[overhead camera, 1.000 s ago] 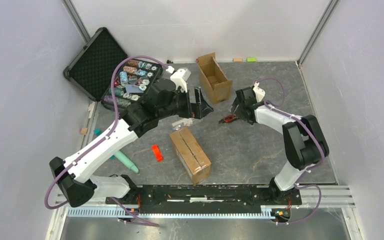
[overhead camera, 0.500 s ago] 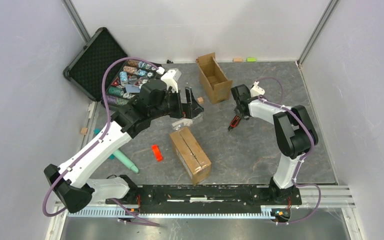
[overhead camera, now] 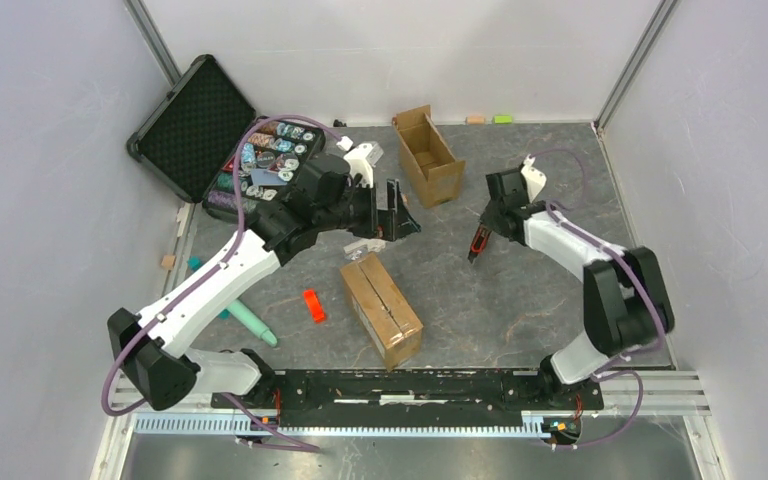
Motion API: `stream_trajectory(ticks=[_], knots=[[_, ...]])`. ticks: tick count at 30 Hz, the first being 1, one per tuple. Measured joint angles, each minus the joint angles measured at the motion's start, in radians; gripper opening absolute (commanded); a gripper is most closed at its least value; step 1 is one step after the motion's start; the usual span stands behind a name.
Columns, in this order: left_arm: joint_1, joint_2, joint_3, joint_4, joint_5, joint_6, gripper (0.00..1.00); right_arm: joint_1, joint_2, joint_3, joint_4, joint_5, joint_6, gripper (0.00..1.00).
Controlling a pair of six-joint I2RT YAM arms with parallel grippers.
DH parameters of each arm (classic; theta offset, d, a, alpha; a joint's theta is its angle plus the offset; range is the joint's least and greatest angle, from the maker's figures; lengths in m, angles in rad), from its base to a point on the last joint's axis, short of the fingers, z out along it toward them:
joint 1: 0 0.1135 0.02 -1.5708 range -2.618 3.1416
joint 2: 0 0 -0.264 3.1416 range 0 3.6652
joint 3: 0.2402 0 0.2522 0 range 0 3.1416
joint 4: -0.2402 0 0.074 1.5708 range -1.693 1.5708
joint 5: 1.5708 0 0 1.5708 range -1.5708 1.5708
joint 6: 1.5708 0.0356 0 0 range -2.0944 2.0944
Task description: Unpack the express box
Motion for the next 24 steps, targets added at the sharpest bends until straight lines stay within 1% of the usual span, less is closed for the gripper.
stream_trajectory(ticks=[5, 7, 10, 13, 17, 24], knots=[[-0.016, 0.053, 0.000, 0.067, 0.019, -0.006, 1.00, 0.009, -0.224, -0.055, 0.048, -0.080, 0.006, 0.00], [-0.029, 0.080, 0.000, 0.094, 0.019, -0.008, 0.99, 0.033, -0.299, -0.063, 0.058, -0.095, 0.024, 0.00], [-0.048, 0.122, 0.000, 0.130, 0.015, -0.010, 0.98, 0.095, -0.370, -0.062, 0.082, -0.111, 0.051, 0.00], [-0.063, 0.157, 0.001, 0.158, -0.004, -0.010, 0.97, 0.164, -0.401, -0.049, 0.087, -0.113, 0.077, 0.00], [-0.084, 0.198, 0.002, 0.179, -0.014, -0.010, 0.94, 0.232, -0.403, -0.010, 0.094, -0.119, 0.102, 0.00], [-0.096, 0.215, -0.004, 0.209, -0.047, -0.011, 0.88, 0.288, -0.403, 0.049, 0.117, -0.130, 0.129, 0.00]])
